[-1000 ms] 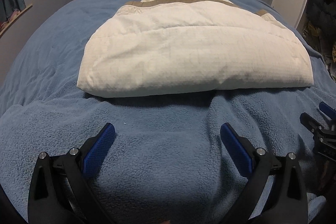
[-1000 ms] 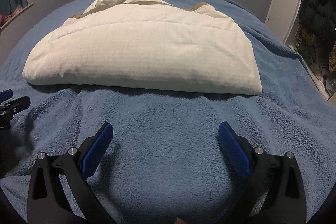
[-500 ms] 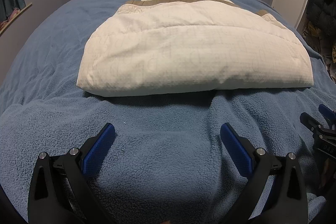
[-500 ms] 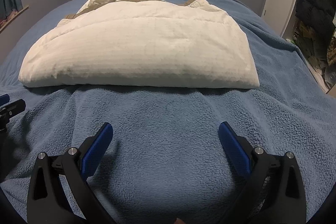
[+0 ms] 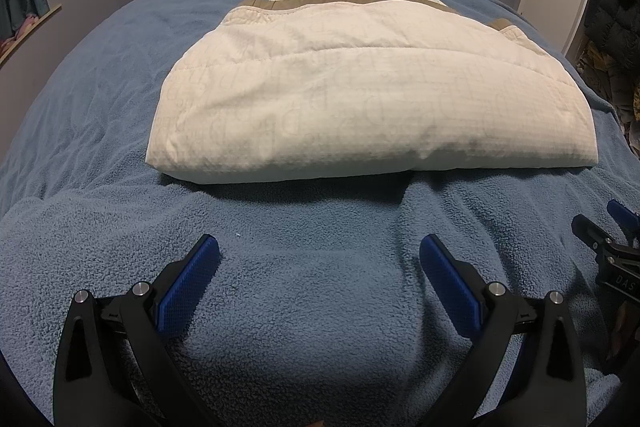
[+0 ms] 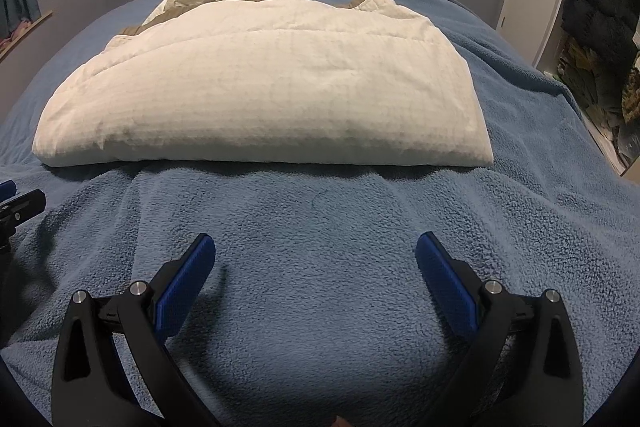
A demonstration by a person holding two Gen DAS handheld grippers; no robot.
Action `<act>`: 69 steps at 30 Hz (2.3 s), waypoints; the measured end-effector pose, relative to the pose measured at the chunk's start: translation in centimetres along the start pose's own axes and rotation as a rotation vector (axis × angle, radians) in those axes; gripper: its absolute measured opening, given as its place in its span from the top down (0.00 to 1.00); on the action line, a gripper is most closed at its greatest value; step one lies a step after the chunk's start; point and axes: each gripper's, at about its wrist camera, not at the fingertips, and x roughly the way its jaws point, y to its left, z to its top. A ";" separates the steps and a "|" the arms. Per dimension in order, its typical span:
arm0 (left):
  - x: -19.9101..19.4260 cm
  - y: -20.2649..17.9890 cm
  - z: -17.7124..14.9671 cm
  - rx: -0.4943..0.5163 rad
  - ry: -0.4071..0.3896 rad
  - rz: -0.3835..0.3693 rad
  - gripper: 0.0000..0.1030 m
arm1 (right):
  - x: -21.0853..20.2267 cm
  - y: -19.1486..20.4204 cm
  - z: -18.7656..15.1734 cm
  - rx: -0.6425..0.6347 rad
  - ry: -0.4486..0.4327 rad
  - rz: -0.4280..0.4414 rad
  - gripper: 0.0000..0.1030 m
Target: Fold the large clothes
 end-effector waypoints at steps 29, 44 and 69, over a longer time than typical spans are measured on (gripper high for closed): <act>0.2 0.1 0.0 -0.001 0.002 -0.002 0.06 | 0.3 -0.4 0.0 0.000 0.005 -0.006 0.07; 0.3 0.2 -0.1 -0.001 0.002 -0.003 0.06 | 0.4 -0.5 0.1 -0.001 0.006 -0.006 0.07; 0.1 0.6 -0.4 0.002 0.001 -0.004 0.06 | 0.3 -0.8 -0.4 -0.003 0.011 -0.008 0.07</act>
